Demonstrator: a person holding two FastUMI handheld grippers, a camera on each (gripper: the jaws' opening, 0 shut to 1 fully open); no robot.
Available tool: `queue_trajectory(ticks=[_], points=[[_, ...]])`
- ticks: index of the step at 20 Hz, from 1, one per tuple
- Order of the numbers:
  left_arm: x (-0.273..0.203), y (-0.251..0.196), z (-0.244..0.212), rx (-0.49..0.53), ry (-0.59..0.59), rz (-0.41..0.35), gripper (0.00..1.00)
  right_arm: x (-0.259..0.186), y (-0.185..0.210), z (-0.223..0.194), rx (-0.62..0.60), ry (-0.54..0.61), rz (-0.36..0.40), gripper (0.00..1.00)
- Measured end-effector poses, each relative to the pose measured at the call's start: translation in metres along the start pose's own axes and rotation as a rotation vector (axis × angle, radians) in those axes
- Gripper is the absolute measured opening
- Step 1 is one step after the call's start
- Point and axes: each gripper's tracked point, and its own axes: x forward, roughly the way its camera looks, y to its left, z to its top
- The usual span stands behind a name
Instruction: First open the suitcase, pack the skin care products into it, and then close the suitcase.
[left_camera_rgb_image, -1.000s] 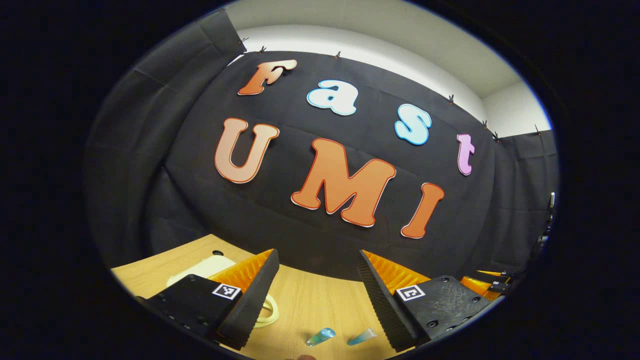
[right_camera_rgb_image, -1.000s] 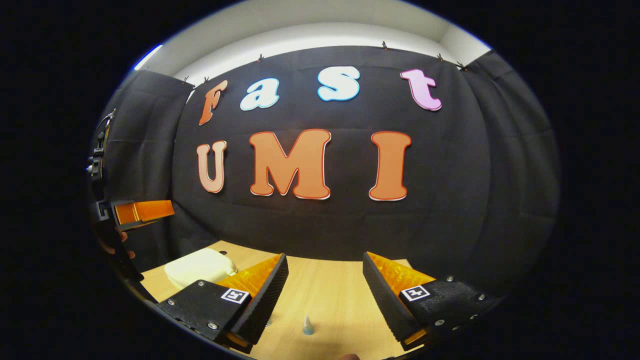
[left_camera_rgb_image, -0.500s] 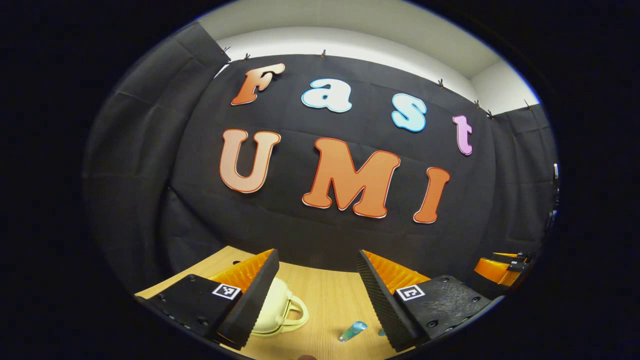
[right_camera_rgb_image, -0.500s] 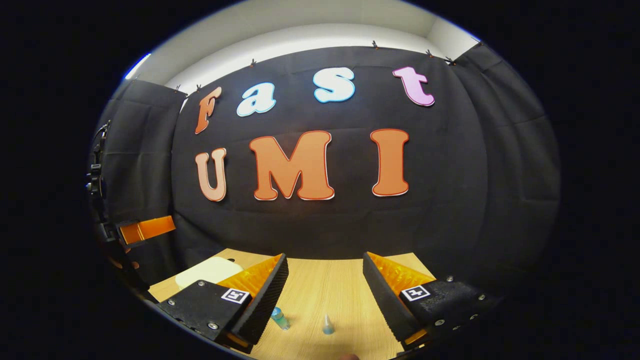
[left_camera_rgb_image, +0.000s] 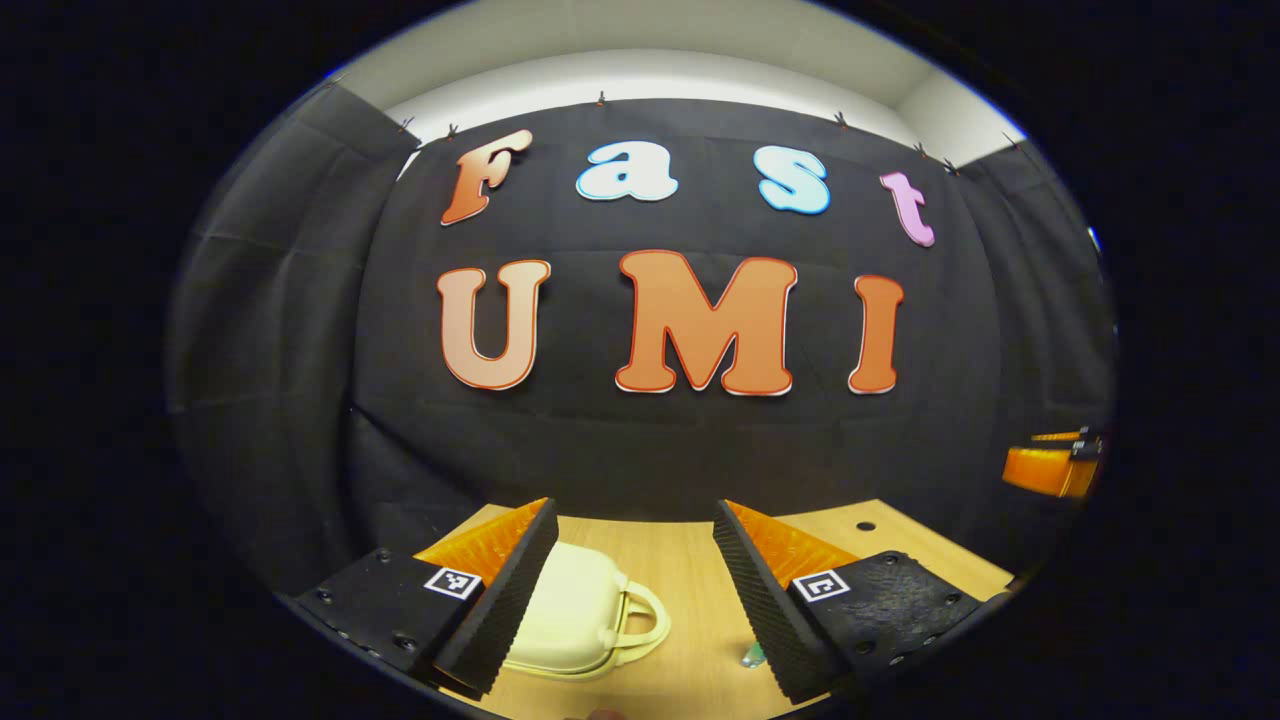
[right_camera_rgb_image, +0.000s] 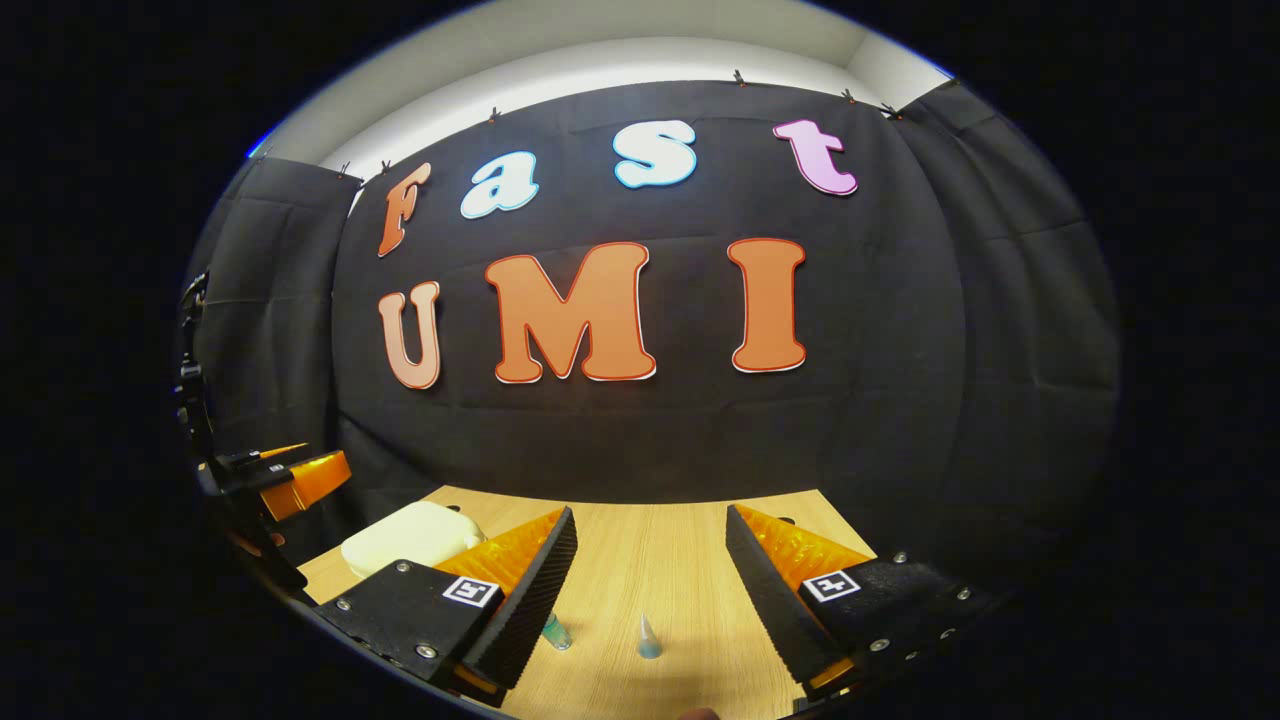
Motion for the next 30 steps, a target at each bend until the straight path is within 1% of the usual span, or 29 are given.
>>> queue_trajectory(ticks=[3, 6, 11, 16, 19, 20, 21, 23, 26, 30], points=[[0.012, 0.005, -0.027, 0.133, 0.033, 0.024, 0.97, 0.006, -0.003, -0.007, 0.014, 0.022, -0.010, 0.95], [0.022, 0.003, -0.055, 0.236, 0.070, 0.013, 0.98, 0.010, -0.011, -0.015, 0.011, 0.038, -0.030, 0.95], [0.042, -0.007, -0.097, 0.426, 0.121, -0.041, 0.98, 0.013, -0.025, -0.028, 0.023, 0.074, -0.075, 0.95], [0.053, -0.012, -0.148, 0.570, 0.195, -0.091, 0.98, 0.013, -0.034, -0.046, 0.033, 0.118, -0.109, 0.95], [0.064, -0.011, -0.177, 0.718, 0.213, -0.110, 0.98, 0.013, -0.038, -0.056, 0.056, 0.147, -0.118, 0.95], [0.065, -0.014, -0.188, 0.762, 0.230, -0.126, 1.00, 0.014, -0.041, -0.059, 0.061, 0.154, -0.123, 0.95], [0.064, -0.017, -0.203, 0.801, 0.255, -0.144, 0.98, 0.014, -0.044, -0.060, 0.062, 0.161, -0.130, 0.95], [0.064, -0.021, -0.222, 0.859, 0.269, -0.173, 0.98, 0.015, -0.050, -0.065, 0.063, 0.172, -0.146, 0.95], [0.071, -0.023, -0.242, 0.936, 0.294, -0.190, 0.98, 0.015, -0.057, -0.069, 0.075, 0.190, -0.163, 0.95], [0.085, -0.017, -0.263, 0.996, 0.346, -0.179, 0.98, 0.013, -0.064, -0.077, 0.082, 0.210, -0.187, 0.95]])
